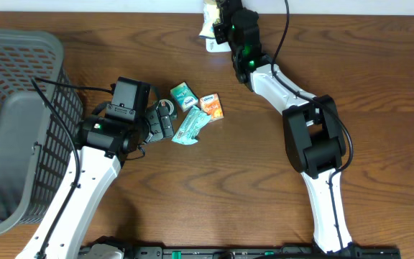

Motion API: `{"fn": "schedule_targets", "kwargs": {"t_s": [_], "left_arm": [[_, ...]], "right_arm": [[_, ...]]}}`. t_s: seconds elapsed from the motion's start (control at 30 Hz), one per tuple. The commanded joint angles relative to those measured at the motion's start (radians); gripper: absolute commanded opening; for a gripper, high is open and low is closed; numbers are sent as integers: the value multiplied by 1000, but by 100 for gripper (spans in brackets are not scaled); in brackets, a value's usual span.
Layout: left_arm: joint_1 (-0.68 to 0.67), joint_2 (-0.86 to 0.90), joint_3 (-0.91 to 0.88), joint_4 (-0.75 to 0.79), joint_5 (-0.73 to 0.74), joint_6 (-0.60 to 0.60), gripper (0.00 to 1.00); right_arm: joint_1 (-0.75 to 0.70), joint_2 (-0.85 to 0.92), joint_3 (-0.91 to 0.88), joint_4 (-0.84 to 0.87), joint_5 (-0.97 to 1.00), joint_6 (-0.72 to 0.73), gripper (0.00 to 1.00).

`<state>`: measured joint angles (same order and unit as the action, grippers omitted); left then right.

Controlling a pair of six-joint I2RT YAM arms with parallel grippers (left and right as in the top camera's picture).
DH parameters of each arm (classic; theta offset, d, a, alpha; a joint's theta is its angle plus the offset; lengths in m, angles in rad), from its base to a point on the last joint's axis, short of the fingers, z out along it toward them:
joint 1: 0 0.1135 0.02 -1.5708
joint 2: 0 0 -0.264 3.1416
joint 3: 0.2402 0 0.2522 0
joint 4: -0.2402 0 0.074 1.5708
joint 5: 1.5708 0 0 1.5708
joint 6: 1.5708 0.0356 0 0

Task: Scan the item barcode
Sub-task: 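Carry the snack bag to the far right and release it, then reach the right gripper to the orange Kleenex pack and grasp it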

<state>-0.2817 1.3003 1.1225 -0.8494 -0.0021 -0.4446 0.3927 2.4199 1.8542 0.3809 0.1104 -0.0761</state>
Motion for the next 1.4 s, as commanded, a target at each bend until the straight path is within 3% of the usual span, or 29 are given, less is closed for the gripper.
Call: {"fn": "schedule_targets", "kwargs": {"t_s": [0.0,0.3,0.57,0.8,1.1,1.13,1.2,1.23,1.37], "left_arm": [[2,-2,13,-3,-2,-1,98],[2,-2,13,-3,-2,-1,98],[2,-2,13,-3,-2,-1,98],[2,-2,13,-3,-2,-1,97],[2,-2,13,-3,-2,-1,98],[2,-2,13,-3,-2,-1,98],[2,-2,13,-3,-2,-1,98],[2,-2,13,-3,-2,-1,98],[2,-2,13,-3,-2,-1,98]], "right_arm": [[-3,-32,16,19,56,-27,1],[-7,-47,16,-7,98,-26,1],[-52,-174,16,-89,190,-26,1],[-214,-320,16,-376,198,-65,1],[-525,-319,15,-739,199,-219,1],[-568,-308,15,-773,198,-211,12],[-631,-290,15,-821,196,-168,86],[-657,-283,15,-842,185,-142,99],[-742,-267,14,-932,12,-85,99]]}}
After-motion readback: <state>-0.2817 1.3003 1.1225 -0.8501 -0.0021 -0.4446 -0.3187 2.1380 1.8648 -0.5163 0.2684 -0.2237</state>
